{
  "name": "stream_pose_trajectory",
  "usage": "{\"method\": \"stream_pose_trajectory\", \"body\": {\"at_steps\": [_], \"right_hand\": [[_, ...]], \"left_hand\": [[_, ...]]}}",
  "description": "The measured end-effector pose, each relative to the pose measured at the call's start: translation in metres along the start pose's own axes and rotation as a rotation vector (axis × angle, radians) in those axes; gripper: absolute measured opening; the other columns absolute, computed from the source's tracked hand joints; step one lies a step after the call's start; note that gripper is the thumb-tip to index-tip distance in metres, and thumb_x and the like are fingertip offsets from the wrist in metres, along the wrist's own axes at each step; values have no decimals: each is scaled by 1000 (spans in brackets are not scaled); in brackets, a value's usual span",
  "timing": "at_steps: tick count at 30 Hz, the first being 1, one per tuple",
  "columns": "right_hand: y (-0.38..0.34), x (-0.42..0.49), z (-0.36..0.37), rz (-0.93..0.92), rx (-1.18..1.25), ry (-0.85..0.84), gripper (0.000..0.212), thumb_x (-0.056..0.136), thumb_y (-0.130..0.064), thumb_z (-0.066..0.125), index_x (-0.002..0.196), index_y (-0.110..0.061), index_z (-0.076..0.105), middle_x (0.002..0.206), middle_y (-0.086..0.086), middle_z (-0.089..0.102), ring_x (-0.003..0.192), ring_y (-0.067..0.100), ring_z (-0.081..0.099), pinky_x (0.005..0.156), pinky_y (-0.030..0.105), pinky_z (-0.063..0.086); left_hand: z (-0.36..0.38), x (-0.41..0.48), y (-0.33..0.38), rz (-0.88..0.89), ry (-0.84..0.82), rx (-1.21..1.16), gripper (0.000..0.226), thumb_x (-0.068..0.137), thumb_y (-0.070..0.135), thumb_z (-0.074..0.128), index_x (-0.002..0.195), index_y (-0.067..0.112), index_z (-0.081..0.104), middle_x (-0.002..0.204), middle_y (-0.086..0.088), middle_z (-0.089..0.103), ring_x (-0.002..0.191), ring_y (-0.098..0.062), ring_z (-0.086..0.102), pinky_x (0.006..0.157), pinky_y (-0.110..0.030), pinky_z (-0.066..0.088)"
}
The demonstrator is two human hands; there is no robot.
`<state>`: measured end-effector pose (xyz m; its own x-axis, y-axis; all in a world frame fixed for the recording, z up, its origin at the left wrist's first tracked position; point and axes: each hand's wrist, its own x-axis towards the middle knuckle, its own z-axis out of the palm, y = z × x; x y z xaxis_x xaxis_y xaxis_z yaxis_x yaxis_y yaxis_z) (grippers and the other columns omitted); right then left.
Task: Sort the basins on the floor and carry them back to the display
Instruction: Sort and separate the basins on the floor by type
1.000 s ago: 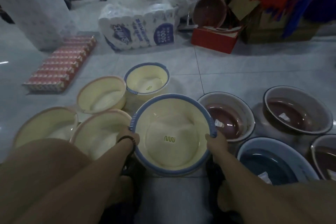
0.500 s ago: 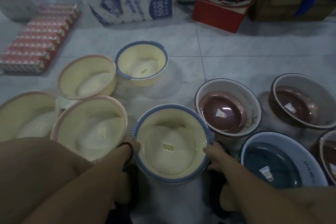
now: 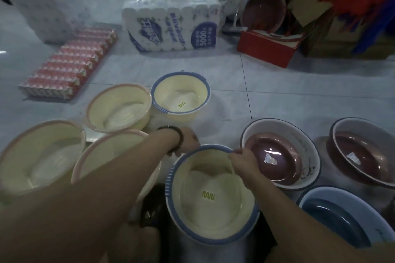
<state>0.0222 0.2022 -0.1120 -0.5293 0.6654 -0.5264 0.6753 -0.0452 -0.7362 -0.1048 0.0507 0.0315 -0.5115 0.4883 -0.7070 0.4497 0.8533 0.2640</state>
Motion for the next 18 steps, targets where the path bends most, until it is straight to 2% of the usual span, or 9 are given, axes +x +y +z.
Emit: {"method": "stream_pose_trajectory", "body": {"at_steps": [2, 3, 5, 7, 9, 12, 15, 17, 18], "right_hand": [[-40, 7, 16, 38, 139, -97, 12, 80, -16, 60, 84, -13, 72, 79, 9, 65, 70, 25, 61, 62, 37, 51], [-59, 11, 23, 63, 181, -140, 12, 84, -13, 59, 85, -12, 71, 79, 11, 65, 71, 28, 64, 62, 38, 56], [-88, 23, 39, 85, 233, -208, 12, 93, -8, 58, 93, -5, 69, 84, 14, 66, 77, 32, 67, 66, 40, 59], [-110, 45, 60, 111, 288, -252, 12, 96, -7, 57, 102, -2, 67, 87, 16, 64, 79, 33, 66, 68, 38, 58], [-123, 76, 82, 149, 328, -264, 12, 99, -6, 56, 106, -2, 64, 93, 17, 66, 83, 32, 69, 70, 39, 60], [-135, 126, 113, 193, 345, -252, 12, 100, -4, 55, 110, 0, 61, 108, 22, 70, 98, 34, 74, 86, 47, 64], [-137, 169, 142, 242, 409, -226, 23, 100, -3, 57, 122, 1, 55, 112, 24, 64, 113, 35, 69, 96, 50, 60], [-139, 196, 161, 270, 462, -225, 39, 97, -1, 62, 134, -4, 52, 111, 17, 59, 115, 34, 63, 96, 48, 59], [-141, 207, 169, 290, 480, -229, 47, 94, 0, 64, 139, -4, 51, 118, 16, 57, 116, 33, 60, 95, 50, 60]], "left_hand": [[-35, -9, 1, 32, 106, 69, 36, 104, 34, 43, 132, 18, 60, 127, -3, 64, 111, -28, 65, 97, -40, 55], [-46, -10, -2, 38, 188, 91, 36, 103, 36, 44, 129, 19, 63, 127, -3, 64, 111, -27, 63, 96, -38, 53], [-59, -4, -13, 56, 330, 82, 35, 101, 41, 48, 124, 24, 66, 126, -2, 65, 111, -24, 61, 98, -37, 51], [-63, 13, -28, 30, 399, 65, 32, 99, 42, 50, 122, 26, 65, 124, -1, 66, 110, -24, 61, 101, -42, 51], [-69, 34, -37, -12, 342, 118, 33, 99, 42, 49, 124, 26, 64, 125, -2, 65, 111, -25, 60, 102, -44, 50], [-80, 61, -41, -5, 324, 105, 33, 101, 41, 47, 126, 25, 63, 124, -1, 65, 110, -23, 60, 102, -40, 50], [-83, 82, -48, -28, 315, 101, 31, 102, 36, 49, 124, 21, 65, 122, -1, 66, 110, -22, 61, 99, -33, 50], [-87, 92, -55, -43, 307, 90, 30, 101, 36, 50, 122, 21, 66, 121, -1, 67, 110, -21, 63, 98, -34, 52], [-91, 94, -58, -50, 303, 52, 28, 102, 36, 51, 122, 23, 65, 120, 0, 67, 109, -20, 63, 98, -35, 53]]}}
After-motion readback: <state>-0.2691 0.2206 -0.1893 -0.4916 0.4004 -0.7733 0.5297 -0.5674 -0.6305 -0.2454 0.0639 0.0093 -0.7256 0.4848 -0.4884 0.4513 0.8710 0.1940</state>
